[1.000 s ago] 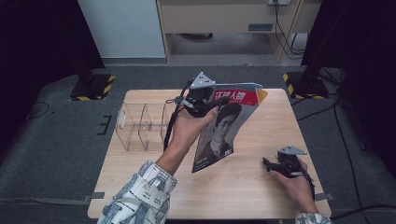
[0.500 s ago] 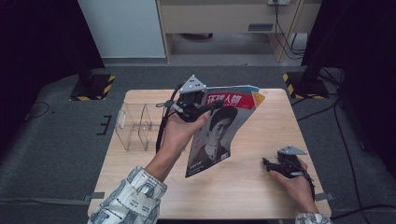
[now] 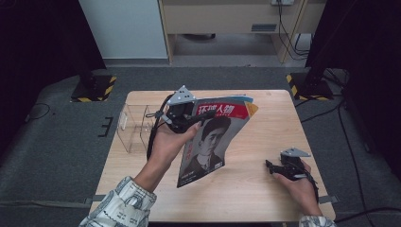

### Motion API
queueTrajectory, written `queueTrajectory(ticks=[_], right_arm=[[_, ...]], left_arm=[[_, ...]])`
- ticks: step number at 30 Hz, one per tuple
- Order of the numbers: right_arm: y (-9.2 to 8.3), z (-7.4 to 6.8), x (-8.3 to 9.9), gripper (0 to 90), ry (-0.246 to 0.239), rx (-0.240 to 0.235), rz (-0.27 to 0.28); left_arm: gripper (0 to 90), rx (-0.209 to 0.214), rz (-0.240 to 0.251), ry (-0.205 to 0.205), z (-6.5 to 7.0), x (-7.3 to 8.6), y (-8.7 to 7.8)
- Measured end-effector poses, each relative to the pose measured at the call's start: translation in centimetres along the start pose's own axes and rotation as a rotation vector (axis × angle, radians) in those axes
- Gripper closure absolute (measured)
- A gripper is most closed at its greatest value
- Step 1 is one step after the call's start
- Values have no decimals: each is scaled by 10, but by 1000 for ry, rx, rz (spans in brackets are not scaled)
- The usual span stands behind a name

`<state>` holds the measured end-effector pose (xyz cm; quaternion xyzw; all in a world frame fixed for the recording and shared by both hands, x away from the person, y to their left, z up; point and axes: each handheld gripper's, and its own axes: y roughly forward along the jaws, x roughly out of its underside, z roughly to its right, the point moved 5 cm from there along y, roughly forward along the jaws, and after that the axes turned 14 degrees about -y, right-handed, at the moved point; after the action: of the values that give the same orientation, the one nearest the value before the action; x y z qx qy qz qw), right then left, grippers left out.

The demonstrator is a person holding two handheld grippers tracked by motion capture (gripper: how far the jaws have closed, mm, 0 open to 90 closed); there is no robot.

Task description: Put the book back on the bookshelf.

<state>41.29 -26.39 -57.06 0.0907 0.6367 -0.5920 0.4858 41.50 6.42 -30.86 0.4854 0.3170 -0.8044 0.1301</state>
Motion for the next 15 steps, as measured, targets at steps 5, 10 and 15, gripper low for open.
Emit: queueTrajectory(ticks=[5, 10, 15], right_arm=[[0, 0, 0, 290, -4, -1, 0], [0, -1, 0, 289, 3, -2, -2], [0, -1, 0, 289, 3, -2, -2]], left_arm=[[865, -9, 3, -1, -3, 4, -8], [865, -8, 1, -3, -5, 8, -11], [865, -4, -3, -6, -2, 16, -16]])
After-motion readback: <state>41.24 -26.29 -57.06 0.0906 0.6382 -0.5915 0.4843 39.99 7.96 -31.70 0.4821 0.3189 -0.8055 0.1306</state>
